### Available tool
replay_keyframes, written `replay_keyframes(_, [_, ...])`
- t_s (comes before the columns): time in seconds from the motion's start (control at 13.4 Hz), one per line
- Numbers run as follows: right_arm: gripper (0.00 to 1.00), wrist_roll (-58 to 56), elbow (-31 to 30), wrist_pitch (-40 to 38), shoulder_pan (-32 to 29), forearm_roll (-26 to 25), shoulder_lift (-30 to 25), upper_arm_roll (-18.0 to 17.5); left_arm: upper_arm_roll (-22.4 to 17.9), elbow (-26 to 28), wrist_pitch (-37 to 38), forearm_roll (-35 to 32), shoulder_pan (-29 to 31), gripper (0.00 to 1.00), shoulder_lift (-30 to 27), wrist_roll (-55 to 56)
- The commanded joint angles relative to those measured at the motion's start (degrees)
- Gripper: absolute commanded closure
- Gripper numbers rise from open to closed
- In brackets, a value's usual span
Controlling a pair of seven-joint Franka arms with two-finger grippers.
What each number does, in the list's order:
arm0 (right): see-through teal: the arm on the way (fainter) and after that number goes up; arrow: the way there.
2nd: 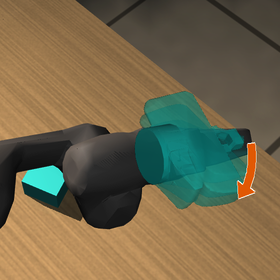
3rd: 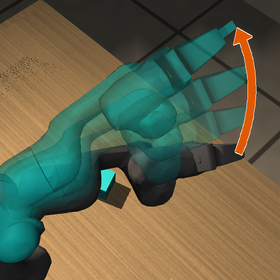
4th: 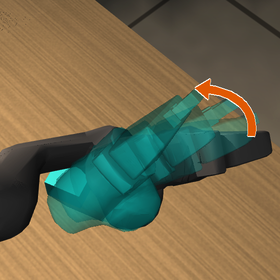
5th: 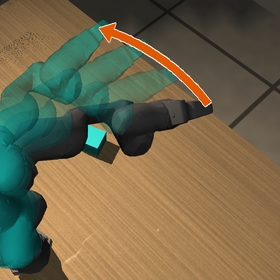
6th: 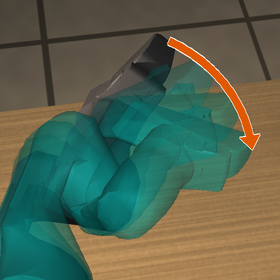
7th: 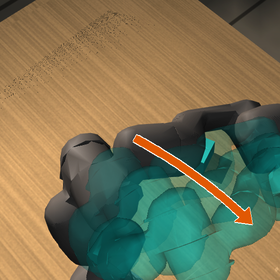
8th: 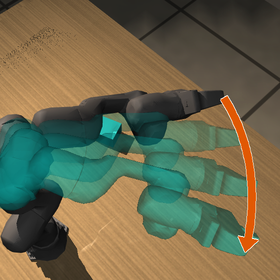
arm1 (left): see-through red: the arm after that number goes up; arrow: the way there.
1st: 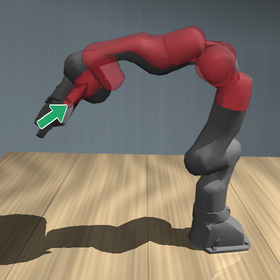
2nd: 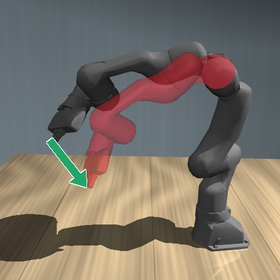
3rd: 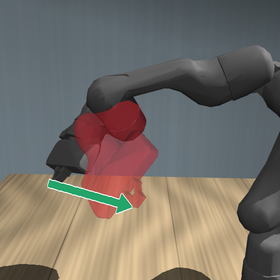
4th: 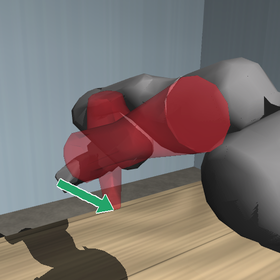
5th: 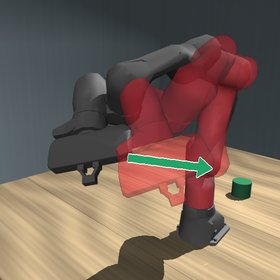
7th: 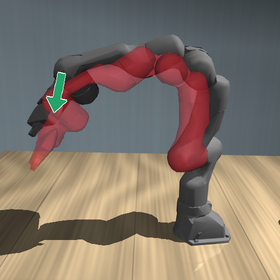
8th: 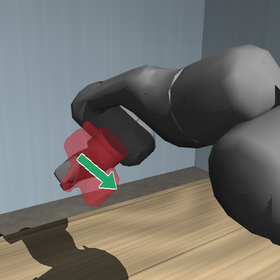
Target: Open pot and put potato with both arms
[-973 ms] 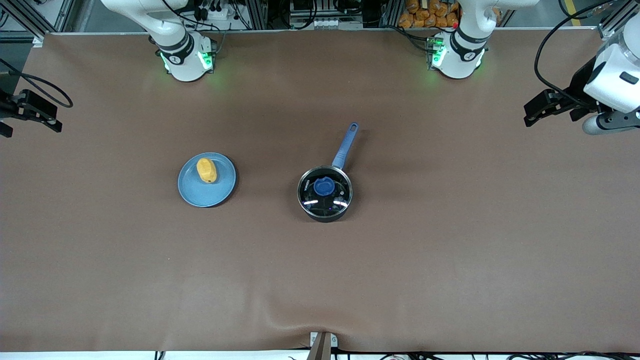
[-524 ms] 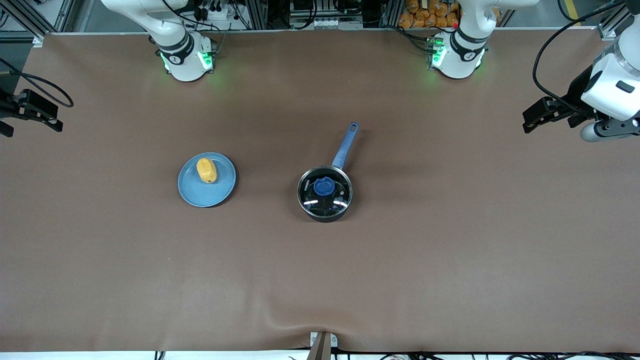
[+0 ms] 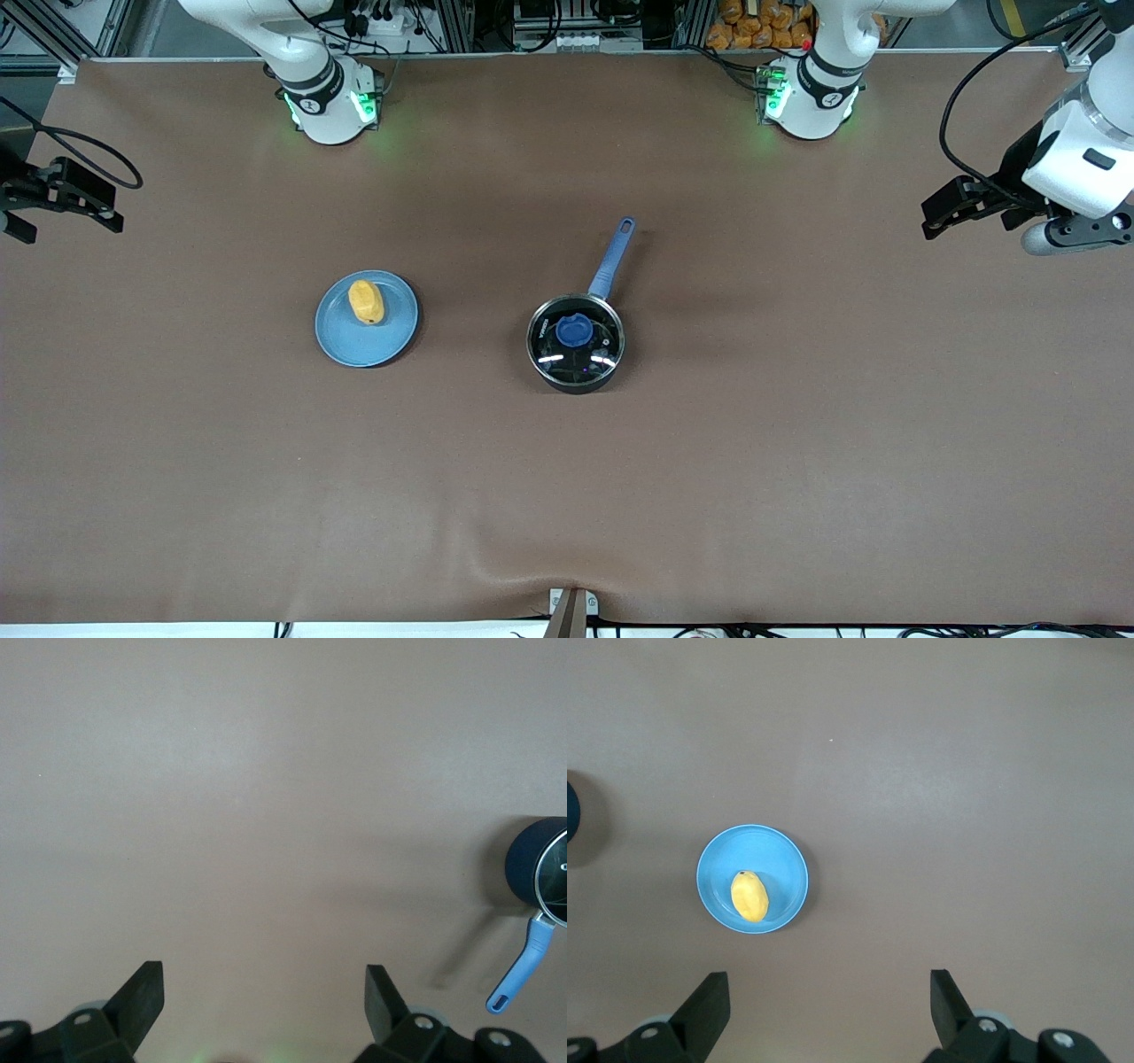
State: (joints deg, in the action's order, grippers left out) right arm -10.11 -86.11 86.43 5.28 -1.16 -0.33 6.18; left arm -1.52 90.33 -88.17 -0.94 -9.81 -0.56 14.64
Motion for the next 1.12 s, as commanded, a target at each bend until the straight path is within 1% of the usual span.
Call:
replay_keyframes(0.0, [0.0, 0.18, 0.06, -0.56, 0.43, 0.46, -0.28, 0.15, 0.38, 1.25, -0.69, -0.73, 0.31, 0.0, -0.84, -1.29])
replay_keyframes(0.45, [0.0, 0.18, -0.03, -0.65, 1.04, 0.46, -0.29, 0.06, 0.46, 1.43, -0.6, -0.73, -0.12, 0.0, -0.76, -1.2])
replay_keyframes(0.6, [0.0, 0.27, -0.29, -0.04, 1.05, 0.46, -0.28, -0.73, 0.99, 0.82, -0.95, -0.21, -1.52, 0.0, 0.64, 0.03])
replay_keyframes(0.75, [0.0, 0.27, -3.26, 1.89, 0.35, 0.55, -0.72, -3.27, 2.74, 0.38, -2.79, 0.49, -3.37, 0.0, 2.75, 1.95])
replay_keyframes(0.82, [0.0, 0.27, -5.98, 3.9, -0.44, 0.55, -1.42, -4.59, 4.06, 0.29, -4.11, 1.63, -4.25, 0.0, 4.33, 5.1])
replay_keyframes(0.9, [0.0, 0.79, -8.79, 6.1, -2.1, 0.55, -2.91, -6.69, 5.2, 0.03, -5.16, 2.77, -5.3, 0.0, 6.08, 9.39])
replay_keyframes(0.97, [0.0, 1.93, -11.34, 7.86, -3.94, 0.55, -3.7, -8.97, 6.52, -1.45, -5.26, 2.96, -6.96, 0.0, 8.89, 14.48])
replay_keyframes(1.05, [0.0, 2.9, -13.19, 9.09, -4.57, 0.55, -3.97, -9.95, 7.23, -3.9, -5.35, 2.78, -9.07, 0.0, 12.13, 18.97])
